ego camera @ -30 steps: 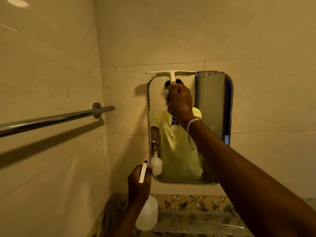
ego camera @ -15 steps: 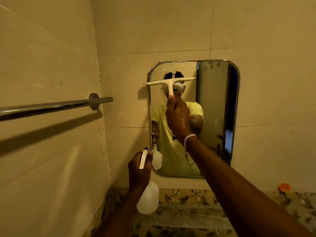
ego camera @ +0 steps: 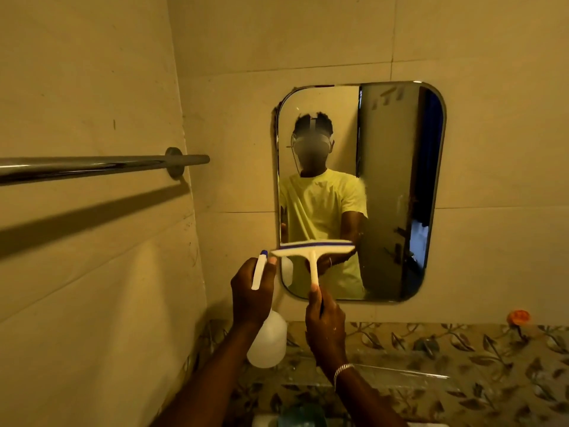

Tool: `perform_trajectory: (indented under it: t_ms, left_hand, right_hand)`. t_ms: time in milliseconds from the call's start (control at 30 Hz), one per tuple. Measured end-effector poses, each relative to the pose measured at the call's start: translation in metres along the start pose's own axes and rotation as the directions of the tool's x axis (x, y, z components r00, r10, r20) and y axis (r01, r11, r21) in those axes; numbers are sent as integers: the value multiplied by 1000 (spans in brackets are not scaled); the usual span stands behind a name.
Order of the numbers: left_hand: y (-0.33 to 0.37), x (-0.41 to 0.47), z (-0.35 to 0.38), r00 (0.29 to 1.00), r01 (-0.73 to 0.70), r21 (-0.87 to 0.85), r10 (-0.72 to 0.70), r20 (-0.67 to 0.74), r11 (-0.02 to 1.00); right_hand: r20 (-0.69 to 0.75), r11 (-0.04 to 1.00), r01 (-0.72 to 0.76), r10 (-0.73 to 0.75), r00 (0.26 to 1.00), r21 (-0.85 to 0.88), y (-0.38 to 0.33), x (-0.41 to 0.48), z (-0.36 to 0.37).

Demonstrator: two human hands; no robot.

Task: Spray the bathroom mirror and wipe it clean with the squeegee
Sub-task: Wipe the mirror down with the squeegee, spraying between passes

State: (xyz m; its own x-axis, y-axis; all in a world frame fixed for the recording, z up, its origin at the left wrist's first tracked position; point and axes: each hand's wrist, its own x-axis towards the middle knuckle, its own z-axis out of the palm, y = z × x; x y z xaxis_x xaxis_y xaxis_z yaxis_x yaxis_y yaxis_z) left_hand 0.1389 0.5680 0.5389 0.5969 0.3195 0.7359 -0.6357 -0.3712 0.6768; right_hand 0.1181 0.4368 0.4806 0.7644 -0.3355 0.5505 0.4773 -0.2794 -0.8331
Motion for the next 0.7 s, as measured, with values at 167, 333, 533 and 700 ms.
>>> perform_trajectory:
  t_ms: [167, 333, 533, 700]
  left_hand:
    - [-4, -6, -6, 1000, 23, 36, -23, -12, 999]
    - [-3, -13, -9, 1000, 22, 69, -22, -10, 997]
    - [5, -18, -1, 1000, 12, 72, -13, 9, 997]
    - [17, -18, 12, 999, 9, 18, -9, 49, 1000]
  right_hand:
    - [18, 987, -157, 158, 987, -39, 42, -37, -2]
    - [32, 950, -311, 312, 950, -32, 65, -59, -13]
    - [48, 930, -368, 368, 929, -9, 58, -56, -32]
    - [13, 938, -339, 339, 941, 73, 27, -40, -60]
